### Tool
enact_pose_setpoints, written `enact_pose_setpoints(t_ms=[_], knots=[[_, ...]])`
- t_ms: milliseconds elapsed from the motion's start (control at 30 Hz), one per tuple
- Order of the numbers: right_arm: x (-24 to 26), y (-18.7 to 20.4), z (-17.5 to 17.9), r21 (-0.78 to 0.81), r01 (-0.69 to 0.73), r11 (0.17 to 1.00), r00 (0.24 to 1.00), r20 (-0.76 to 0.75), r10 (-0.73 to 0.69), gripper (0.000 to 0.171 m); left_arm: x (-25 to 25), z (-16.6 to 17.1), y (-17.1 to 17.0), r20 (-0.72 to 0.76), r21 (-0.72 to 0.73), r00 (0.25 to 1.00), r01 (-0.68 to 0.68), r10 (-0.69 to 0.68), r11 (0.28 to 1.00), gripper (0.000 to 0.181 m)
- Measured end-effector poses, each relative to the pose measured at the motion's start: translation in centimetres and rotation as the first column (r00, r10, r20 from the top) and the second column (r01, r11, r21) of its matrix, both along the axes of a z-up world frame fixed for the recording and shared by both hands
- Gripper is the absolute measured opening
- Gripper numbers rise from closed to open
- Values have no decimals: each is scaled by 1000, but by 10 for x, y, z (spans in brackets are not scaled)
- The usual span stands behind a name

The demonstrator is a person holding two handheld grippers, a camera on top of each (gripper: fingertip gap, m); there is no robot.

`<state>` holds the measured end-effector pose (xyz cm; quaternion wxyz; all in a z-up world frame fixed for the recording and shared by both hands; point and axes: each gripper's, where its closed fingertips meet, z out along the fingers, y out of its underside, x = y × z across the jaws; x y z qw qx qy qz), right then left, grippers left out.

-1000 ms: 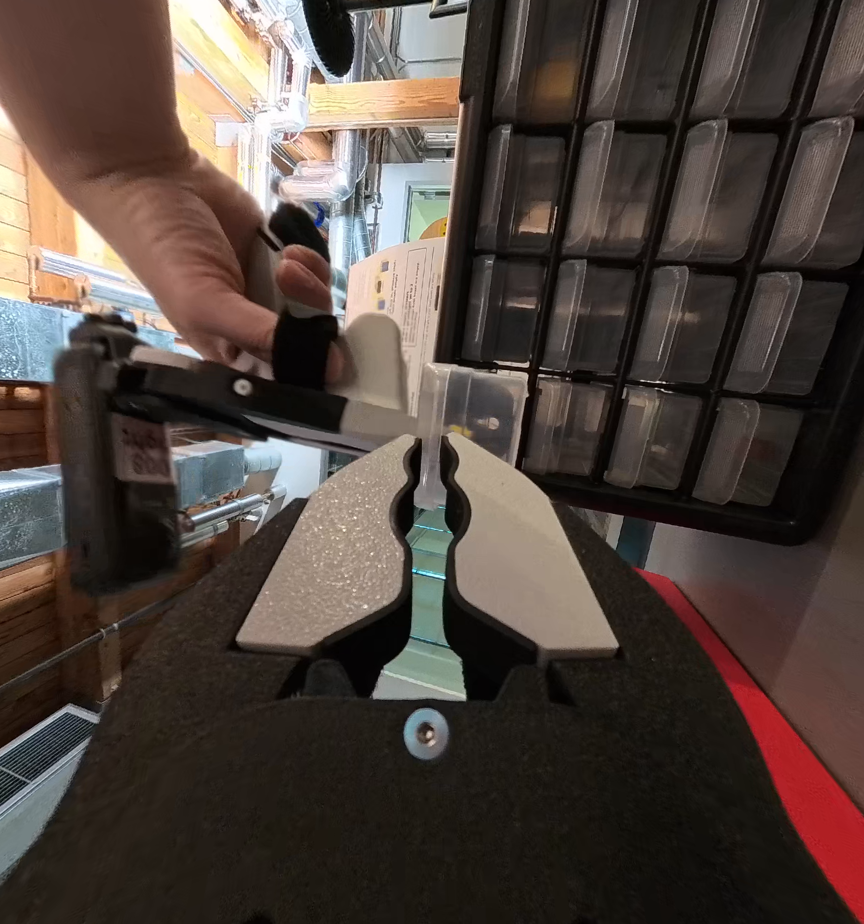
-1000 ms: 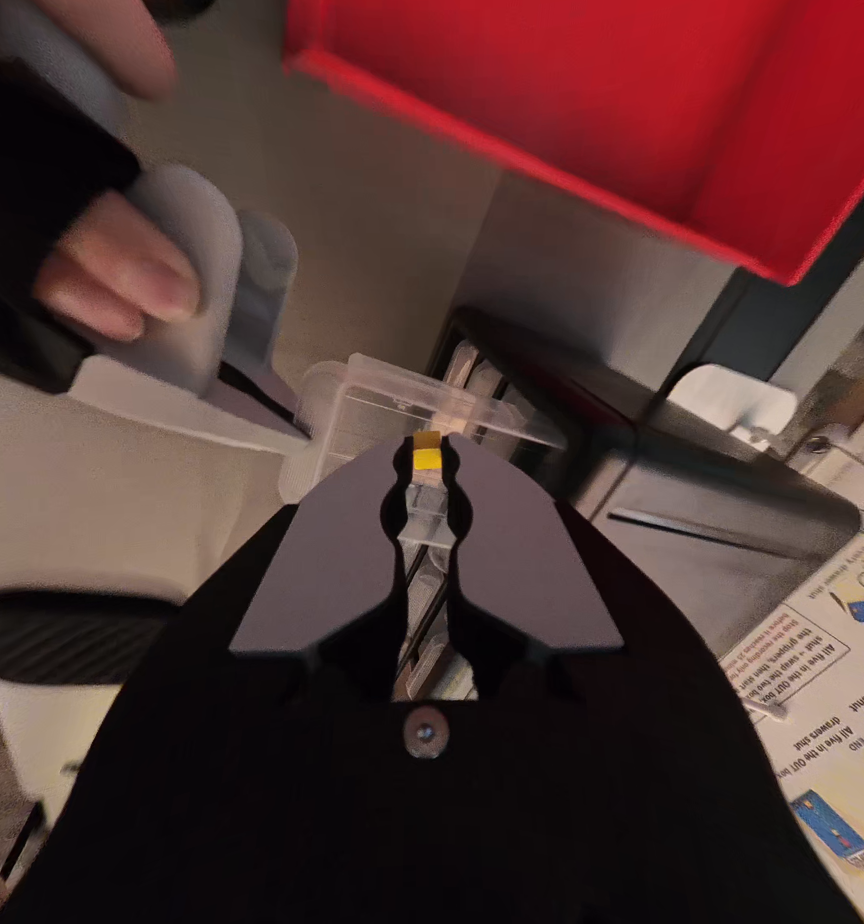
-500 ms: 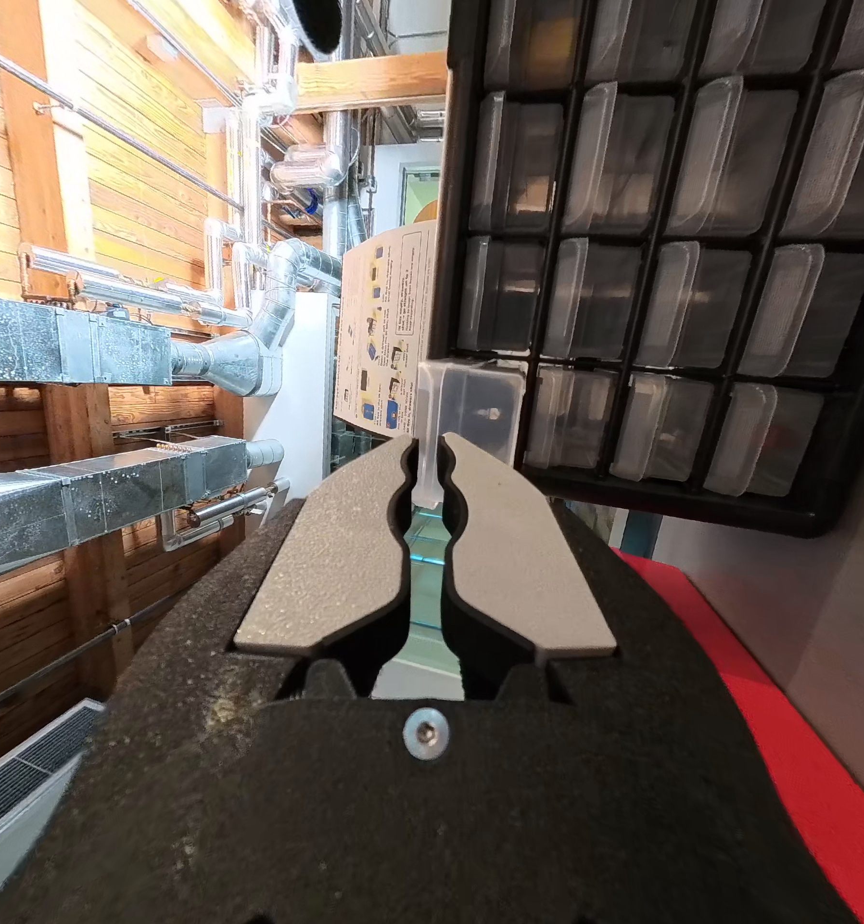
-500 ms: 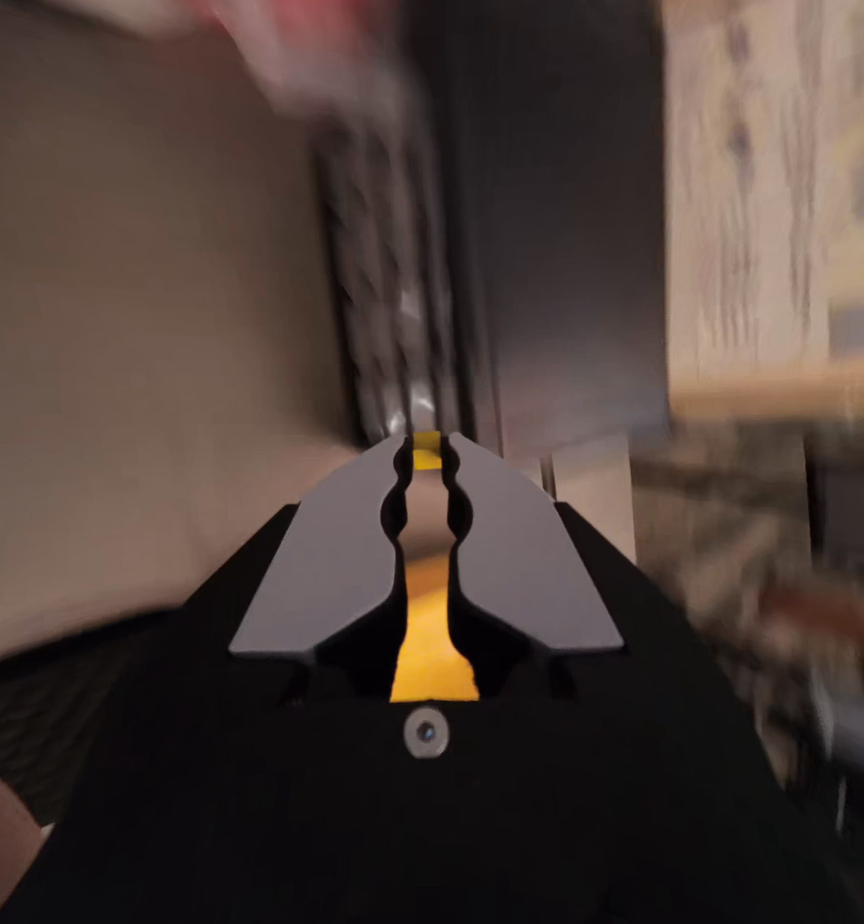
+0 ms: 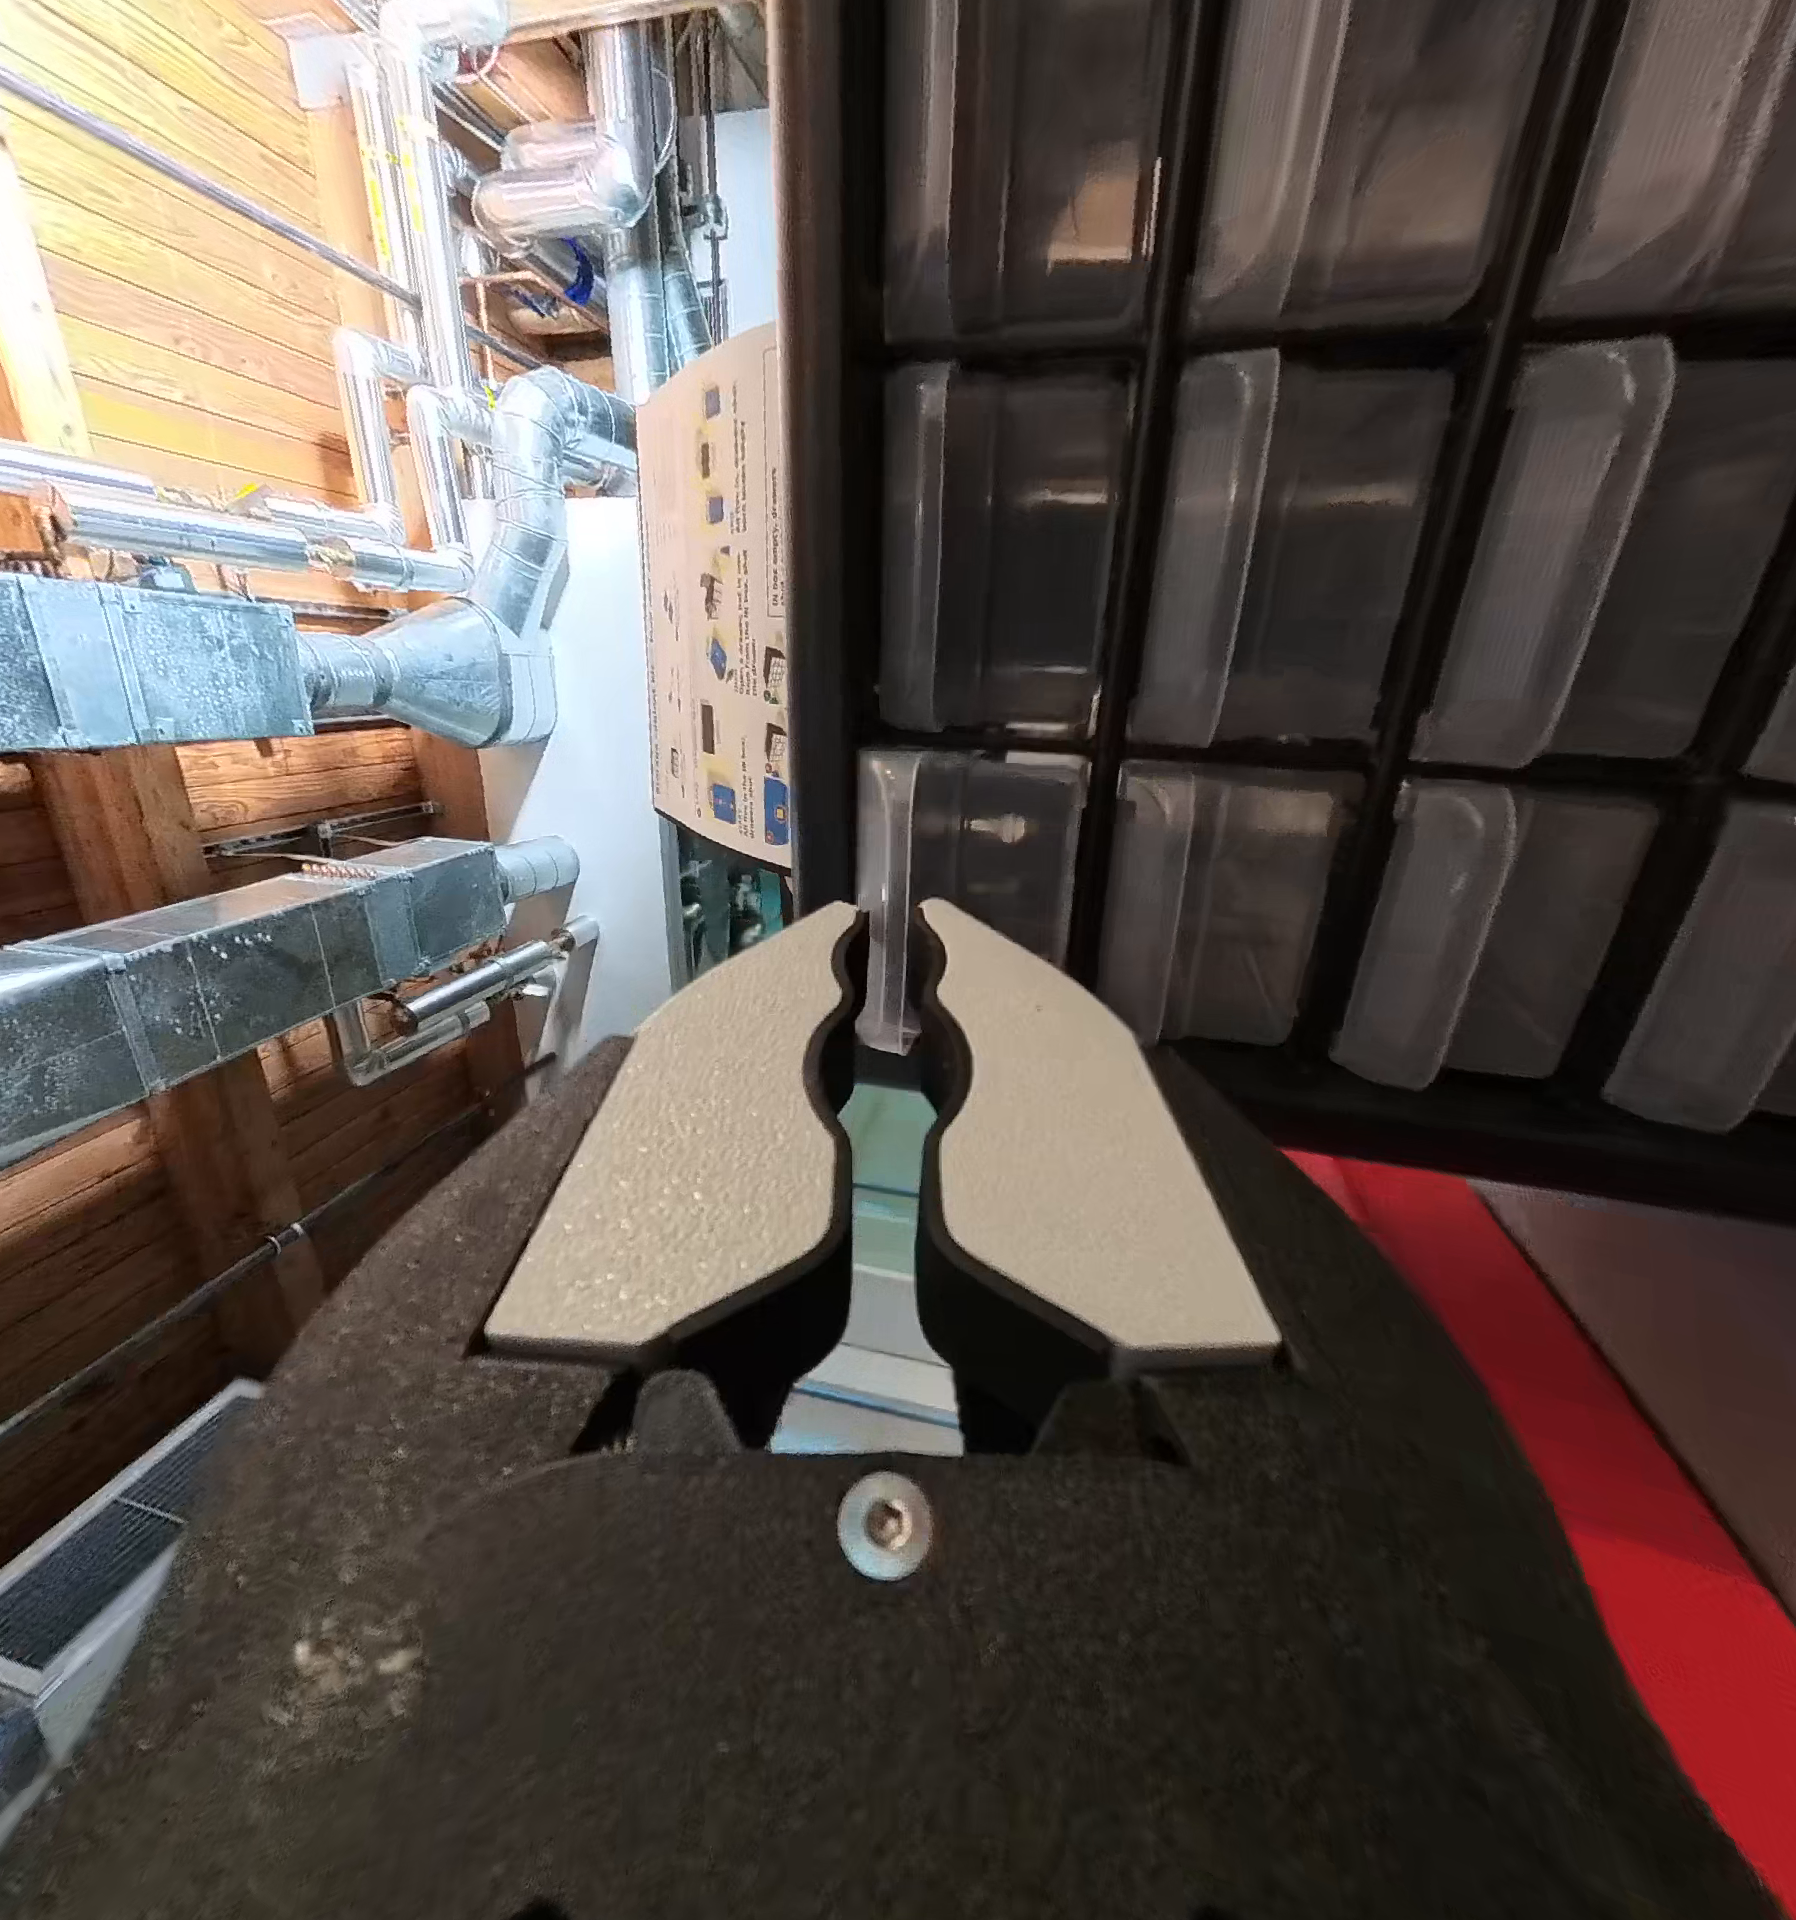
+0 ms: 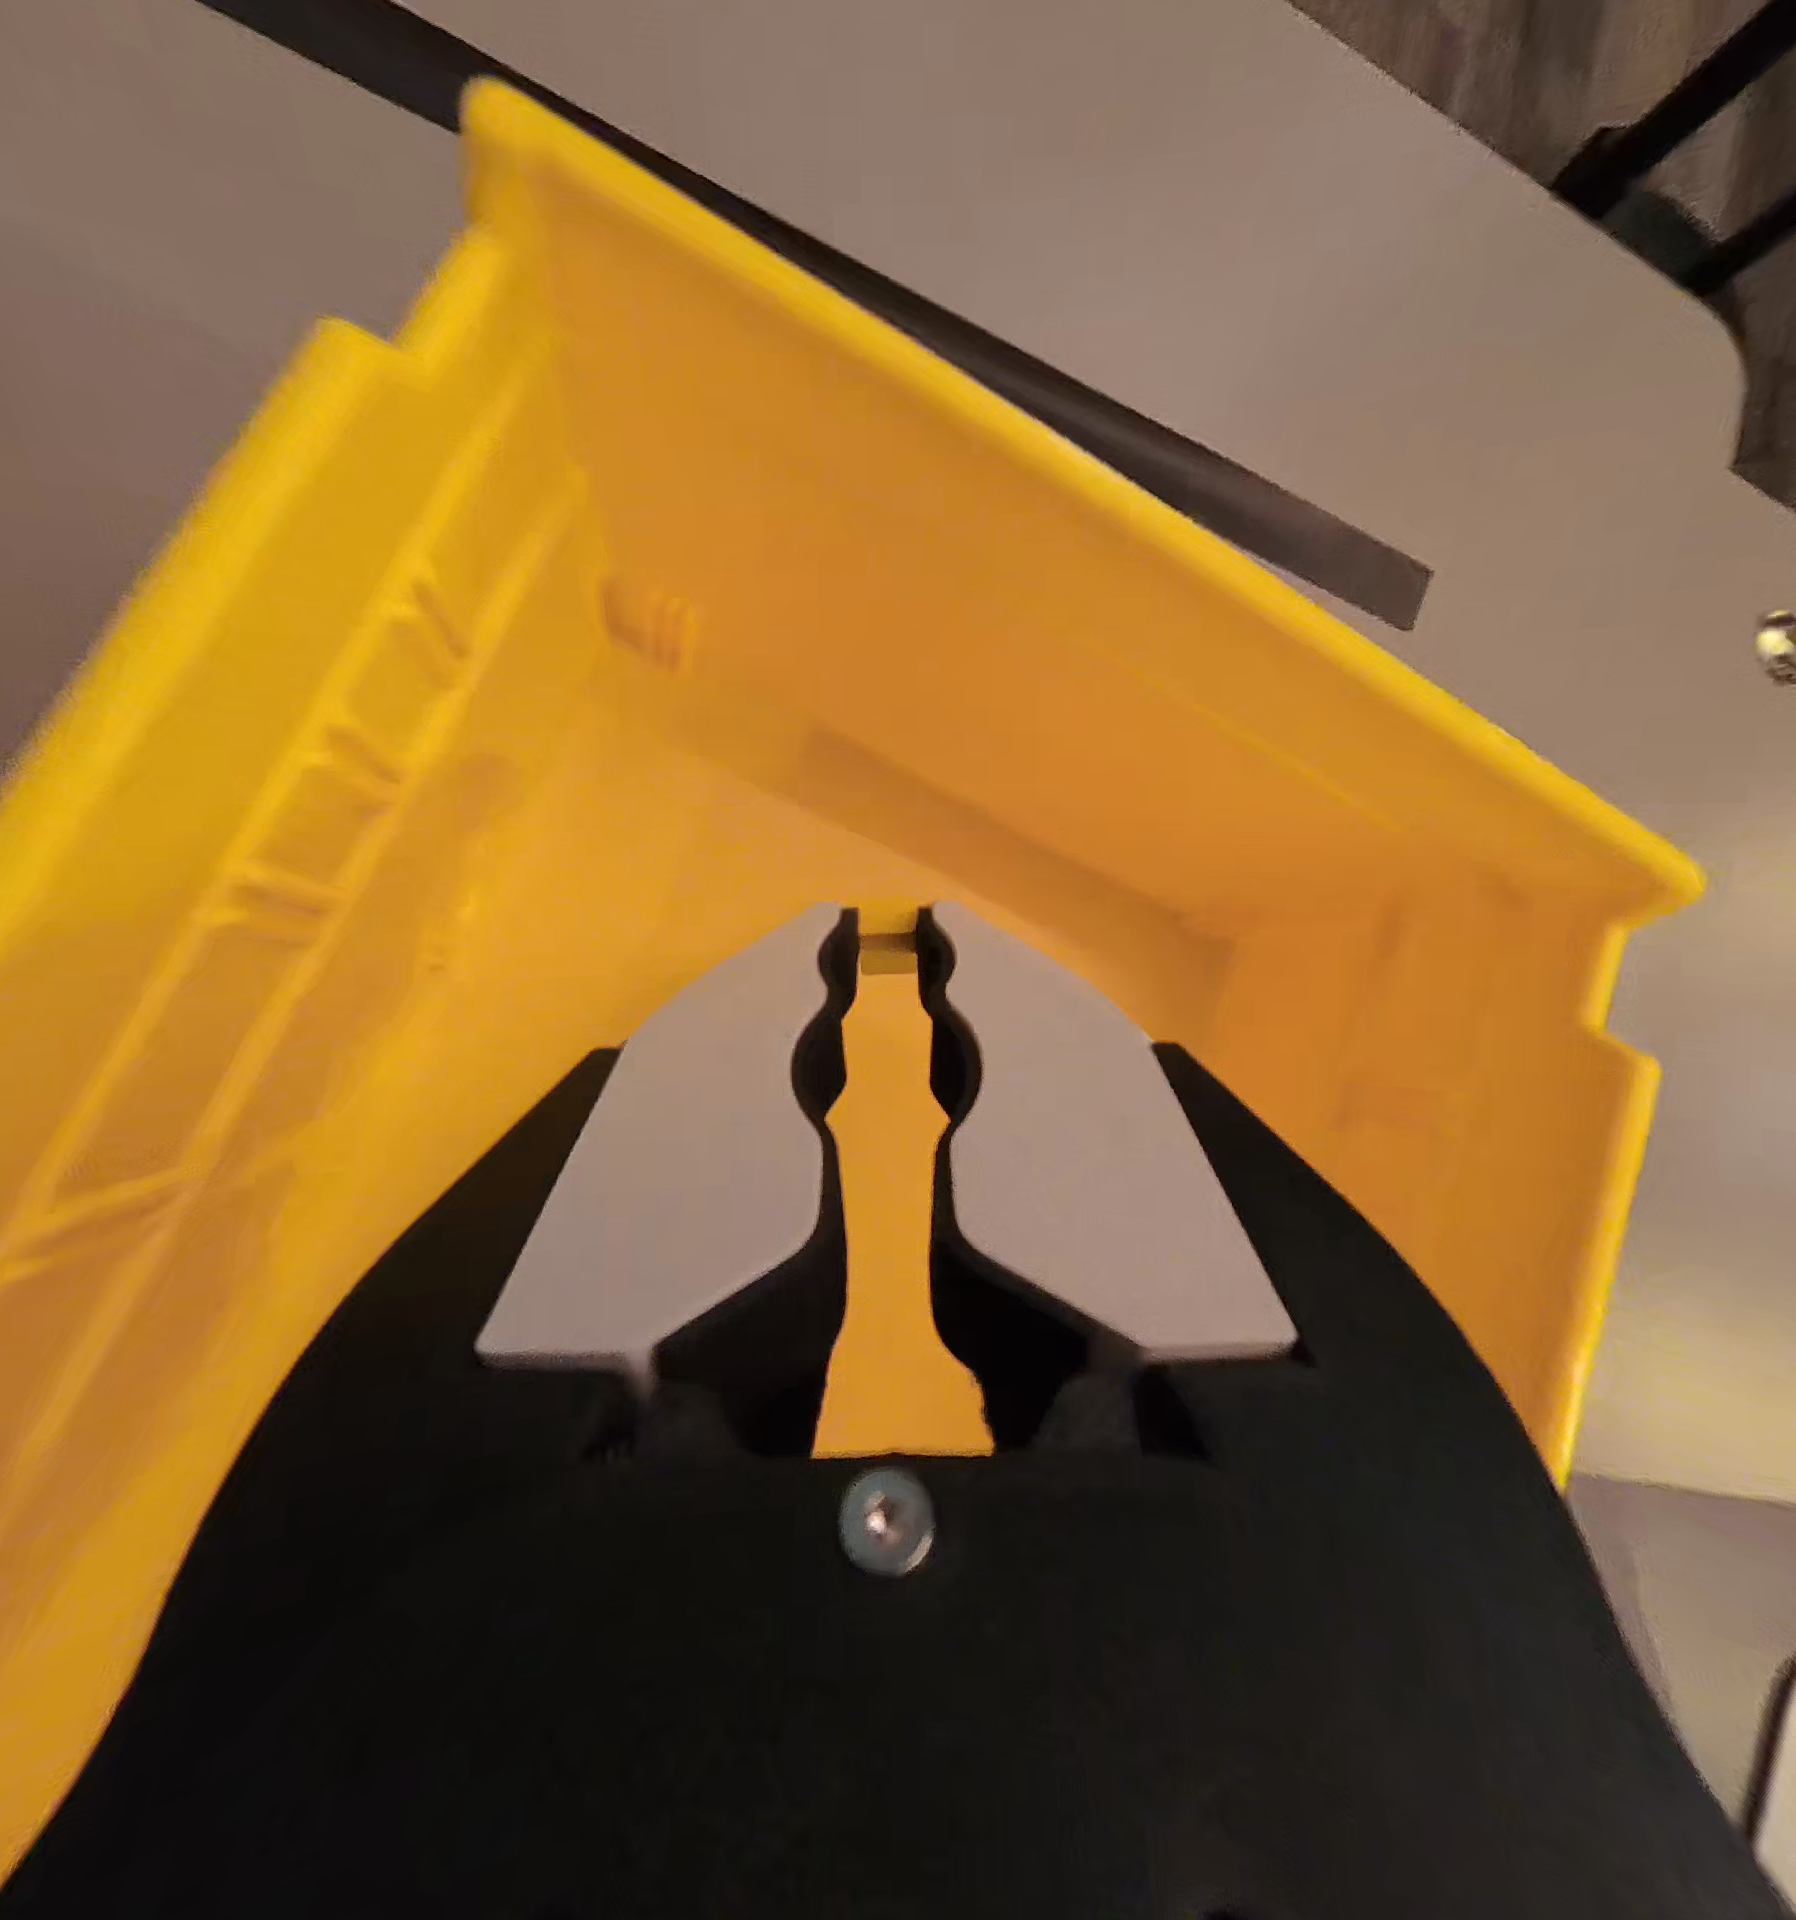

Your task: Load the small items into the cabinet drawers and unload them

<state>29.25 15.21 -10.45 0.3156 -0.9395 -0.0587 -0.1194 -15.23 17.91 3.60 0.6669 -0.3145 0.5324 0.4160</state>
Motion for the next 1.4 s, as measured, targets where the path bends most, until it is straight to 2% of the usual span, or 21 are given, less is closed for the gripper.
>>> enact_pose_setpoints(t_ms=[67, 367, 500, 667, 833, 1067, 1267, 1400], knots=[[7, 5, -12, -10, 14, 1000, 999, 36, -14, 12, 1, 0, 5, 29, -16, 999, -20, 20, 1000, 6], [25, -7, -50, -112, 69, 991, 998, 12, -68, 12, 1, 0, 14, 46, -25, 997, -56, 57, 998, 6], [25, -9, -52, -97, 94, 991, 994, -46, -99, 12, 1, -2, 14, 45, -14, 998, -44, 45, 999, 9], [27, -12, -51, -84, 116, 990, 989, -82, -123, 19, -5, -2, 10, 133, -65, 991, -18, 27, 998, 18], [23, -16, -46, -109, 91, 990, 994, -54, -97, 29, -13, -9, 2, 116, -75, 993, -8, 16, 997, 11], [22, -20, -13, -69, 102, 992, 994, 45, -99, 31, -1, -24, -14, 98, -111, 995, 29, -18, 993, 10], [21, -31, 35, 44, 120, 992, 991, 52, -122, 32, 44, -33, -47, 88, -149, 988, 135, -123, 980, 10], [11, -38, 74, 139, 109, 984, 991, 66, -119, 32, 88, -36, -61, 57, -106, 982, 186, -181, 977, 14]])
